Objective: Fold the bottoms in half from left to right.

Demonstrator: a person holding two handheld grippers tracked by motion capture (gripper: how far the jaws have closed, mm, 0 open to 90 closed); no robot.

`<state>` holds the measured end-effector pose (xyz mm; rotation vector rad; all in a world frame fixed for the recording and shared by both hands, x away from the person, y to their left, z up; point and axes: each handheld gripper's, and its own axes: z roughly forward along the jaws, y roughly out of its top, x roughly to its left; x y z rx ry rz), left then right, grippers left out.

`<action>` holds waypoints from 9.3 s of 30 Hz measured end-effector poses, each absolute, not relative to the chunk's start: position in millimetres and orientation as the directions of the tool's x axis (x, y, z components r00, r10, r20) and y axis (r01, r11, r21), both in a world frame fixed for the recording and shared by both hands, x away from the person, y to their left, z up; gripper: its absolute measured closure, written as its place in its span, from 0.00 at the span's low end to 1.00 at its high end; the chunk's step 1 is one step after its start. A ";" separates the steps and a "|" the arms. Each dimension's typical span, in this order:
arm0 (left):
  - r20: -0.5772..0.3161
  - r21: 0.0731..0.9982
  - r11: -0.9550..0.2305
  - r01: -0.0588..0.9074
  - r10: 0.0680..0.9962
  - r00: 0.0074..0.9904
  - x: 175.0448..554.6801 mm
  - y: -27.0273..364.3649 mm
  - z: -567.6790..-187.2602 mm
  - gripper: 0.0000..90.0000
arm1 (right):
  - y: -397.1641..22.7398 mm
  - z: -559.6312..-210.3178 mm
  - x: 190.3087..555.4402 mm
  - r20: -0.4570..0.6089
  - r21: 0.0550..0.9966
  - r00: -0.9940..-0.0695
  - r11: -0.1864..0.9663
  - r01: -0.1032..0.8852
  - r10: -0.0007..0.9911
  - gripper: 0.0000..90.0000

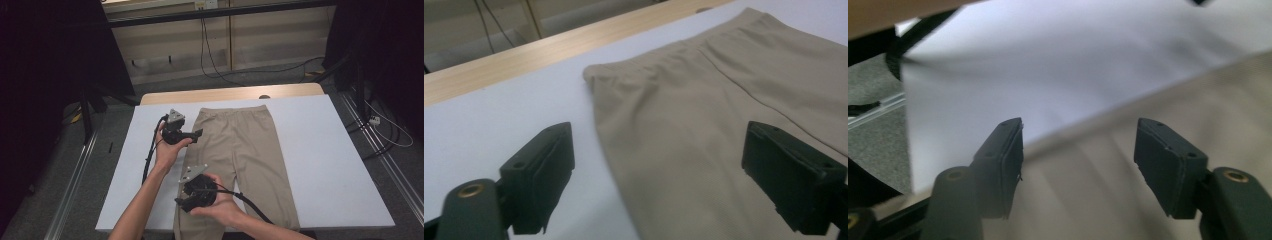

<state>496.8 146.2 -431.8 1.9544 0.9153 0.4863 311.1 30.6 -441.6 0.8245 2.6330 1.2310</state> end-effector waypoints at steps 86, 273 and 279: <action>-0.230 0.775 -0.168 0.609 0.823 0.519 583.1 155.3 -405.1 0.96 | 21.9 -399.4 269.1 0.203 0.841 -0.825 0.337 0.423 0.527 1.00; -0.042 0.704 -0.531 0.472 0.632 0.774 343.0 104.5 -444.5 0.22 | -215.6 -432.1 219.4 0.175 0.746 -0.764 0.422 0.515 0.621 0.69; -0.088 0.712 -0.517 0.476 0.606 0.790 317.8 109.1 -434.5 0.26 | -218.7 -430.2 249.2 0.178 0.754 -0.711 0.370 0.543 0.680 0.66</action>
